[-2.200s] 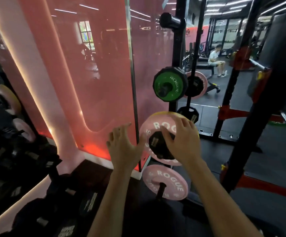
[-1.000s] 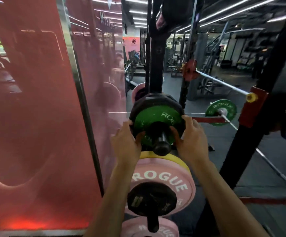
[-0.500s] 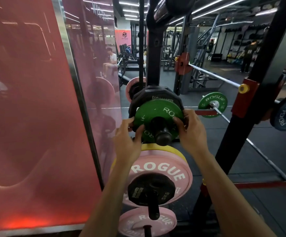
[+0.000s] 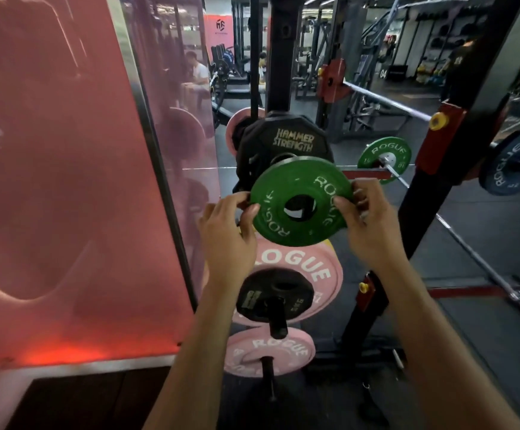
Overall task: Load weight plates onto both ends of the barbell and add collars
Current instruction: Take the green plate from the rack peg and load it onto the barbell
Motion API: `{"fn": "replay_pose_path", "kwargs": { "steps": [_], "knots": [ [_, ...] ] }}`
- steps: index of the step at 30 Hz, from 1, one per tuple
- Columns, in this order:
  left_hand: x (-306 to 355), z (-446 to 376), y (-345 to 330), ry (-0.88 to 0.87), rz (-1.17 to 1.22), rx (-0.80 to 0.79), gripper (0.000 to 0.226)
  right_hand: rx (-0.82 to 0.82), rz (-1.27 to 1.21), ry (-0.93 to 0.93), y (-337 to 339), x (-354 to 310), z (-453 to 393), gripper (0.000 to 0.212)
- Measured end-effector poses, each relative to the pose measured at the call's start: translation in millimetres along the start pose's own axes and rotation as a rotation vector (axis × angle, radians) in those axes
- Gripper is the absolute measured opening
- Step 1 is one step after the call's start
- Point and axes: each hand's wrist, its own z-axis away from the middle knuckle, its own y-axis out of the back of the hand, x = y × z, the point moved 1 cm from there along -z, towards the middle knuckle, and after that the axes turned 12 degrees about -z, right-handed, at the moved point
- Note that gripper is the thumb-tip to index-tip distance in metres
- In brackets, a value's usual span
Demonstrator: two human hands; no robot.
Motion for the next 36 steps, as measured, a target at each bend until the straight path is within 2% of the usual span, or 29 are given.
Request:
{"fn": "replay_pose_path", "kwargs": {
  "steps": [7, 17, 22, 26, 30, 36],
  "knots": [
    [79, 68, 29, -0.081, -0.046, -0.012, 0.014, 0.102, 0.111, 0.038, 91, -32, 83, 0.023],
    [257, 201, 27, -0.257, 0.27, -0.154, 0.023, 0.387, 0.364, -0.098, 303, -83, 239, 0.026],
    [344, 248, 16, -0.314, 0.39, -0.207, 0.019, 0.532, 0.459, -0.133, 389, -97, 293, 0.025],
    [394, 274, -6, -0.354, 0.481, -0.266, 0.02, 0.591, 0.497, -0.155, 444, -92, 315, 0.024],
    [437, 291, -39, -0.337, 0.522, -0.24, 0.025, 0.632, 0.508, -0.159, 489, -69, 314, 0.023],
    [492, 289, -96, -0.228, 0.487, -0.228, 0.026, 0.573, 0.44, -0.188, 543, -19, 282, 0.017]
  ]
}}
